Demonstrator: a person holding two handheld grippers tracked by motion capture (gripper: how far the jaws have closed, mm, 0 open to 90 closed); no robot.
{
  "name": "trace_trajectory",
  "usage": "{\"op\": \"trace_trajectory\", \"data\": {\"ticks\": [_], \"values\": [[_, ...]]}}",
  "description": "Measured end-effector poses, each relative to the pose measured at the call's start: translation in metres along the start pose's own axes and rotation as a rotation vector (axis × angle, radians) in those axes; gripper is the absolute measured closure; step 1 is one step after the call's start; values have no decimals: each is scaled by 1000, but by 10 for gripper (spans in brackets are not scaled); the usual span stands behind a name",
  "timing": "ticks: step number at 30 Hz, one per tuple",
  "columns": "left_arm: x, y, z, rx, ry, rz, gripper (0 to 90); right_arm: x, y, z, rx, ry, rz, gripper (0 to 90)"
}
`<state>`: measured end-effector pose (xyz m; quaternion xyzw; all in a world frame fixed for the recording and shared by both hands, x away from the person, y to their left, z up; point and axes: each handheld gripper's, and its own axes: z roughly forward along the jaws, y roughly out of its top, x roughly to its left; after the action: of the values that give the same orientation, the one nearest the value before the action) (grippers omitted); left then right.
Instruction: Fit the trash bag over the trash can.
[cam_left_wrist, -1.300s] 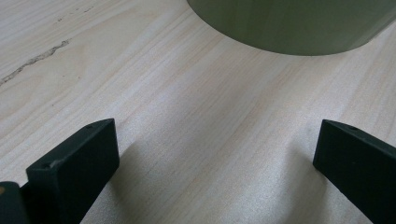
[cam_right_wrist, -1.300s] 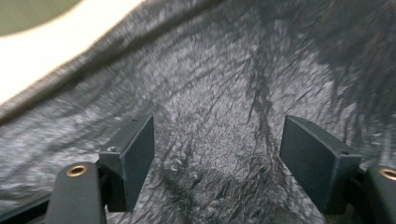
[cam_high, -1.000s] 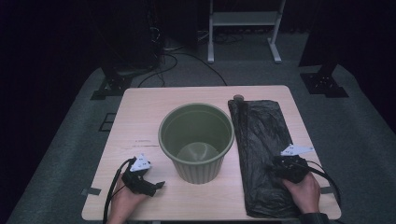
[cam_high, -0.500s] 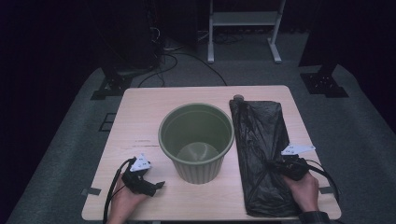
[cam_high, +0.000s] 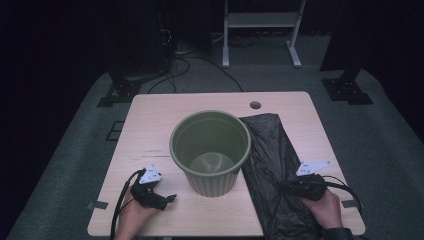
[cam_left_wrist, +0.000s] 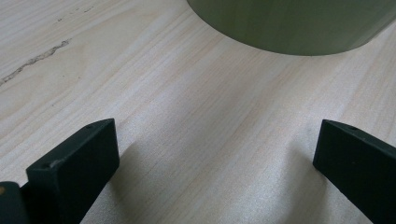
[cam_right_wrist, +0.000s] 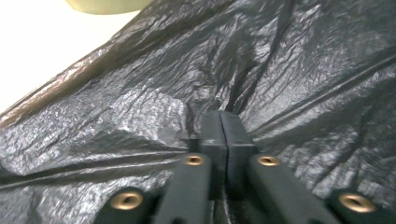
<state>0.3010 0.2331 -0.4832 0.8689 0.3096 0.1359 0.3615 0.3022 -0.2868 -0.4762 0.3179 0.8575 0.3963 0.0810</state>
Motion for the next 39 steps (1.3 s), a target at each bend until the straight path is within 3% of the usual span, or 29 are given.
{"op": "trace_trajectory", "data": {"ticks": [2, 5, 7, 10, 14, 16, 21, 25, 32, 39], "values": [[0, 0, 0, 0, 0, 0, 0, -1, 2, -6, -27, 6, 23, 640], [0, 0, 0, 0, 0, 0, 0, 0, 7, -19, -78, -43, 42, 479], [0, 0, 0, 0, 0, 0, 0, -1, 11, -27, -105, -118, 56, 375], [0, 0, 0, 0, 0, 0, 0, -7, 16, -32, -102, -234, 67, 205], [0, 0, 0, 0, 0, 0, 0, -23, 18, -27, -67, -317, 116, 98], [0, 0, 0, 0, 0, 0, 0, -32, 20, -21, -34, -317, 140, 83], [0, 1, 1, 0, -1, 1, 0, -48, 19, -8, -13, -292, 206, 47], [0, 1, 1, 0, -1, 1, 0, -57, 18, 4, 31, -280, 228, 27], [0, 1, 1, 0, -2, 2, 0, -57, 19, 16, 22, -185, 238, 16], [1, 1, 1, 1, -3, 4, 0, -49, 22, 23, -25, -117, 243, 16]]}}
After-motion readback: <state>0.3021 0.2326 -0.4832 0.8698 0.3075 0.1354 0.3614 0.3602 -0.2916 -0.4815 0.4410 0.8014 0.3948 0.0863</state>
